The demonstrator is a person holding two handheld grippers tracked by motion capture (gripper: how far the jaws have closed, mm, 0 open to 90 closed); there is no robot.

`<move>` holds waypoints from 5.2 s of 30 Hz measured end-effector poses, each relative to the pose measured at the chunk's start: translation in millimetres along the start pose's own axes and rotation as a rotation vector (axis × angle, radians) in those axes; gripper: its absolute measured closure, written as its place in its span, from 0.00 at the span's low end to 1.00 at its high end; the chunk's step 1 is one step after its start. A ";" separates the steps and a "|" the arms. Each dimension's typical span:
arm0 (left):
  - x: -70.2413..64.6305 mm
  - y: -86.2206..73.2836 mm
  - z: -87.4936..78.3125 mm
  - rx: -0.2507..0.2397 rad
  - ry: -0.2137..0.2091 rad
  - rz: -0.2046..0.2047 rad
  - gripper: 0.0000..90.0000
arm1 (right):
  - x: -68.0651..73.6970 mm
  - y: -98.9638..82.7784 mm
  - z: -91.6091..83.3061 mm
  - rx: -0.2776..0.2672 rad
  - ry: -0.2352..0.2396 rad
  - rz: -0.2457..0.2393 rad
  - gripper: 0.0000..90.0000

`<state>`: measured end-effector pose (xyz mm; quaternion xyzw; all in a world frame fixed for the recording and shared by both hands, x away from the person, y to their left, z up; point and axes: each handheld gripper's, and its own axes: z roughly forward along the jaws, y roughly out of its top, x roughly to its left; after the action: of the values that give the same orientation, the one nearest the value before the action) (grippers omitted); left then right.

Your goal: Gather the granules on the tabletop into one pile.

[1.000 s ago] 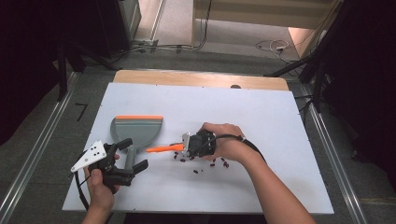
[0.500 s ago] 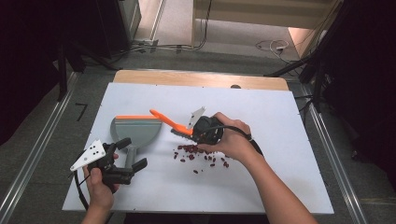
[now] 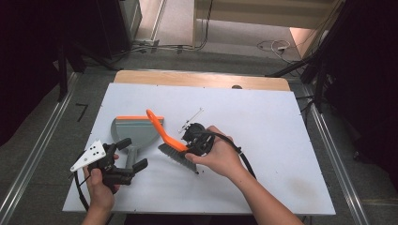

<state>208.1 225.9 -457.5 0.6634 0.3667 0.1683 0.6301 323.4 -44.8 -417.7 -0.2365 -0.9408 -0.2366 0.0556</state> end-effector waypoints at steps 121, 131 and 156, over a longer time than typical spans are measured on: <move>-4.9 -2.1 6.8 0.026 -0.009 0.014 0.01 | -110.7 -98.6 -33.6 -0.075 -0.095 0.591 0.75; -5.0 -2.5 9.6 0.032 -0.012 0.013 0.01 | -105.0 -93.4 -40.8 -0.103 -0.081 0.564 0.76; -6.9 -2.4 10.9 0.033 -0.013 0.012 0.01 | -55.5 -115.7 -69.9 0.066 -0.029 -0.185 0.76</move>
<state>210.3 213.2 -459.8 0.6772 0.3614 0.1618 0.6202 317.3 -190.9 -416.5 -0.1502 -0.9665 -0.2062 0.0279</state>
